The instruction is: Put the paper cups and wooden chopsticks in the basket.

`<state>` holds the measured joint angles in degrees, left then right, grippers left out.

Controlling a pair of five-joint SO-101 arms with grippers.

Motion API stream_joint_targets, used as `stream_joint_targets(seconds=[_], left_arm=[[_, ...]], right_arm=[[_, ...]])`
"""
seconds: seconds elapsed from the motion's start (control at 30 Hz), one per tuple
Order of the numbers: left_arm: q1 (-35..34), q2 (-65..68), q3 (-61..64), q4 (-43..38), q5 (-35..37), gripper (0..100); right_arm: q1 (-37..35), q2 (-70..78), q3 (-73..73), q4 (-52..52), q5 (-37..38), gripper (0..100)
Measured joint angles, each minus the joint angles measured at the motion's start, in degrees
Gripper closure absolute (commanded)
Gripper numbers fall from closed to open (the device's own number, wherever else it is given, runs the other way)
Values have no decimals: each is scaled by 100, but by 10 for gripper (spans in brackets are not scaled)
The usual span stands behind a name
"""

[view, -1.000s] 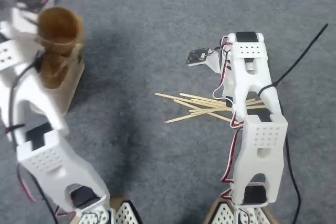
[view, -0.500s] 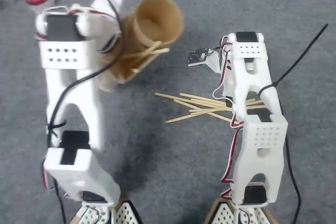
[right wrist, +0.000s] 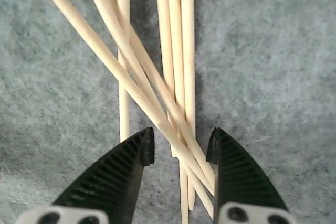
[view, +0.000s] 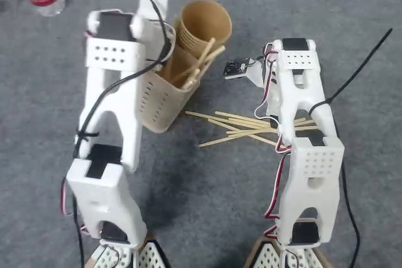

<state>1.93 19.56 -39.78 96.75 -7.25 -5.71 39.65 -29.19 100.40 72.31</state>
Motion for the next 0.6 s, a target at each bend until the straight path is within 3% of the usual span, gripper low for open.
stream_joint_targets(seconds=[0.13,0.33,0.6], left_arm=[[70,44,18,0,114,980],[-53,62,9,0,343,717],[-923,62,-53,-308,246,739]], right_arm=[[0,0,0,0,0,831],[0,0,0,-35,0,986],[0,-18,-18,-44,-176,922]])
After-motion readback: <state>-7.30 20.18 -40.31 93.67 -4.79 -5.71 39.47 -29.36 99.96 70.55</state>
